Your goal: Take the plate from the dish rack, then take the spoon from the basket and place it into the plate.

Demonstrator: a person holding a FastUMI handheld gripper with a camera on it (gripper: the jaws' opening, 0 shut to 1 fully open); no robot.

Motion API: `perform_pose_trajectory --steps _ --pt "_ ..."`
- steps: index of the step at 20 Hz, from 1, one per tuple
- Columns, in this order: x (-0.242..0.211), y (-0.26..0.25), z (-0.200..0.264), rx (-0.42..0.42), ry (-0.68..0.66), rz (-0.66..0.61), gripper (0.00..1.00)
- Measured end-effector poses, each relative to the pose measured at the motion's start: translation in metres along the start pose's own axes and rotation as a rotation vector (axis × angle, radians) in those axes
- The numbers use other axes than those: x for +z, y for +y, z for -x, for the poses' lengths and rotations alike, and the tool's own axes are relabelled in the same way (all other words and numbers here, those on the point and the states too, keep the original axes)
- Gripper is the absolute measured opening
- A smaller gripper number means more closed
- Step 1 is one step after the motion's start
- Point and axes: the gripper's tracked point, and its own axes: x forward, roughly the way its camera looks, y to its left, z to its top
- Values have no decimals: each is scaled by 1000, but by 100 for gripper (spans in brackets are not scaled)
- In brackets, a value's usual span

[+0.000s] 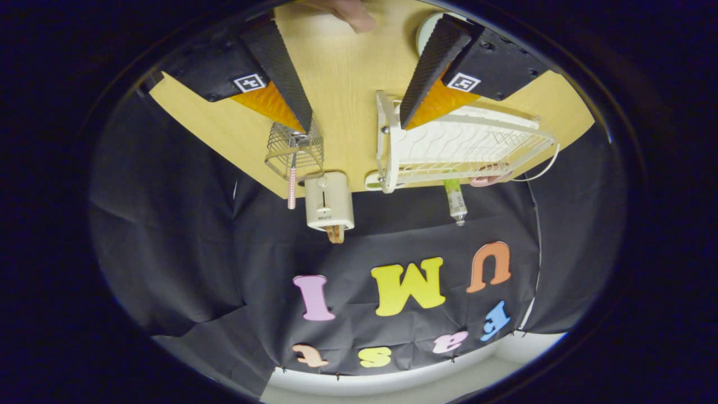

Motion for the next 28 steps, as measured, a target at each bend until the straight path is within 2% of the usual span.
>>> perform_pose_trajectory --steps 3,10,14,18,20,22,23,25,26,27,28 --pt "17 -24 -21 -14 9 -10 100" --pt "57 -59 -73 -21 -30 65 100" --pt "86 -68 -109 -35 -54 31 100" --pt "95 -76 -141 -72 -15 3 100" --pt "92 -91 -156 -117 12 -32 92" --pt "83 -88 -171 -76 57 -38 79" --pt "79 -80 -175 -41 74 -28 65" --pt "81 -83 -180 -25 56 -44 32" --pt "84 -81 -175 -17 46 -66 30" --pt "87 -79 -168 -9 33 -79 18" --pt "90 -80 -165 -13 14 -86 18"
